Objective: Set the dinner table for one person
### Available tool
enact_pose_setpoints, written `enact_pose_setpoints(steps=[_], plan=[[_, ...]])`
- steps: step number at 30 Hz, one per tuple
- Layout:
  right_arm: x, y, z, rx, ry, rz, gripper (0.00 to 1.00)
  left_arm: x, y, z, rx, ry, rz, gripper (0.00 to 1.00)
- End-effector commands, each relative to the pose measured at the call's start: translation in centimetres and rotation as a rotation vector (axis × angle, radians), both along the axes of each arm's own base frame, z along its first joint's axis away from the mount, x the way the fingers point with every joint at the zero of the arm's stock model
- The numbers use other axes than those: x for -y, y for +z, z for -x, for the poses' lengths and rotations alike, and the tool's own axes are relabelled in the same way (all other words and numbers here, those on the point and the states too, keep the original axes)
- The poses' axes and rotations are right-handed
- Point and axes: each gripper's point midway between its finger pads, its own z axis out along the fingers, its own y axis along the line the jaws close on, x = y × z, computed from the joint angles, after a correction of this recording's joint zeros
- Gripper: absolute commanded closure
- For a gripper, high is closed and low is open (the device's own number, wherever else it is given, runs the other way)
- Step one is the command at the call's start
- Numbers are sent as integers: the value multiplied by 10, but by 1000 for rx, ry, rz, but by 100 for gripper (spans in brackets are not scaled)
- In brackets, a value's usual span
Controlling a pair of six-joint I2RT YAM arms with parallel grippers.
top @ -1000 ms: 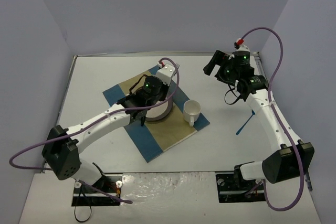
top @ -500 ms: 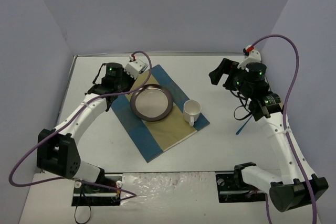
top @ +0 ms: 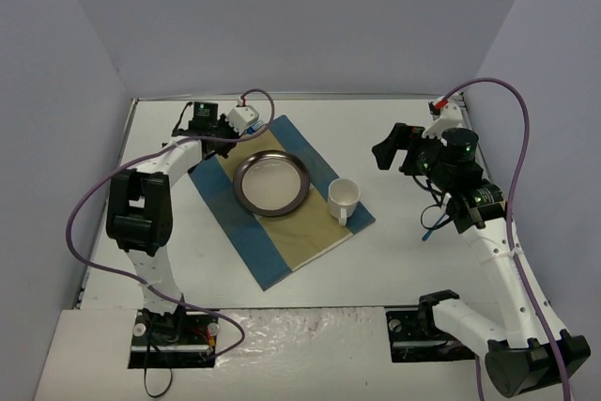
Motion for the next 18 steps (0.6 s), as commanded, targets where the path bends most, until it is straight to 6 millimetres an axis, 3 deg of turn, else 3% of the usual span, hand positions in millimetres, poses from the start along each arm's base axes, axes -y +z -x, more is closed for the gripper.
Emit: enact_pose_setpoints(steps=[1,7,18], plan=[[-4,20,-4,106,32,17,1,7,38,-28,161,-46,25,100],[-2,12,-4,95,29,33,1,2,19,-41,157,-18,52,100],[0,6,-2,94,21,50,1,-1,-16,-43,81,1,60,100]])
